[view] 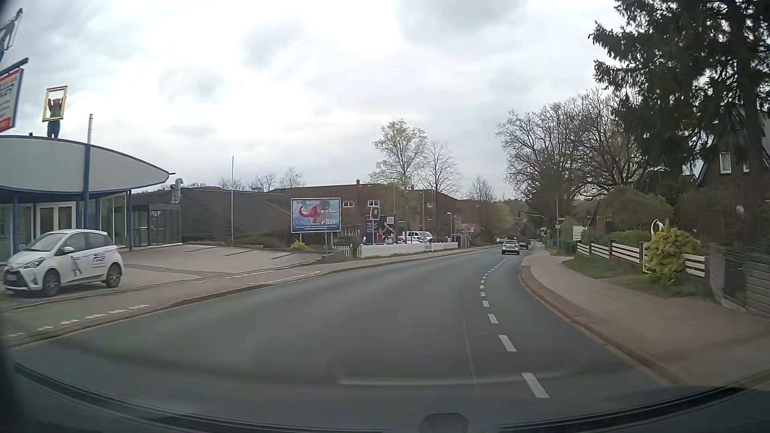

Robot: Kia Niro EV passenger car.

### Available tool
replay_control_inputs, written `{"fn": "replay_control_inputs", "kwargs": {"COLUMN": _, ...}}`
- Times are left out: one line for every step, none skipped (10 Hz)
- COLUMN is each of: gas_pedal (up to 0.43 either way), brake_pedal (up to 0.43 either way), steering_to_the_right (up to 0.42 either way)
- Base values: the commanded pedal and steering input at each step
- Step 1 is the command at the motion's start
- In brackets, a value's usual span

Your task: Follow the waypoints while adhering to traffic rules and regulations

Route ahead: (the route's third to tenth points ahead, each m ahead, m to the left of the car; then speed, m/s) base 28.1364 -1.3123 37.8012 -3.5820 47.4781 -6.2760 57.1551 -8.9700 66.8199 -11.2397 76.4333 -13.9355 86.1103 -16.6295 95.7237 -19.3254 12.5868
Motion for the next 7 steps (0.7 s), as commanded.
{"fn": "replay_control_inputs", "kwargs": {"gas_pedal": 0.118, "brake_pedal": 0.0, "steering_to_the_right": 0.055}}
{"fn": "replay_control_inputs", "kwargs": {"gas_pedal": 0.138, "brake_pedal": 0.0, "steering_to_the_right": 0.056}}
{"fn": "replay_control_inputs", "kwargs": {"gas_pedal": 0.138, "brake_pedal": 0.0, "steering_to_the_right": 0.056}}
{"fn": "replay_control_inputs", "kwargs": {"gas_pedal": 0.138, "brake_pedal": 0.0, "steering_to_the_right": 0.056}}
{"fn": "replay_control_inputs", "kwargs": {"gas_pedal": 0.138, "brake_pedal": 0.0, "steering_to_the_right": 0.058}}
{"fn": "replay_control_inputs", "kwargs": {"gas_pedal": 0.138, "brake_pedal": 0.0, "steering_to_the_right": 0.058}}
{"fn": "replay_control_inputs", "kwargs": {"gas_pedal": 0.138, "brake_pedal": 0.006, "steering_to_the_right": 0.054}}
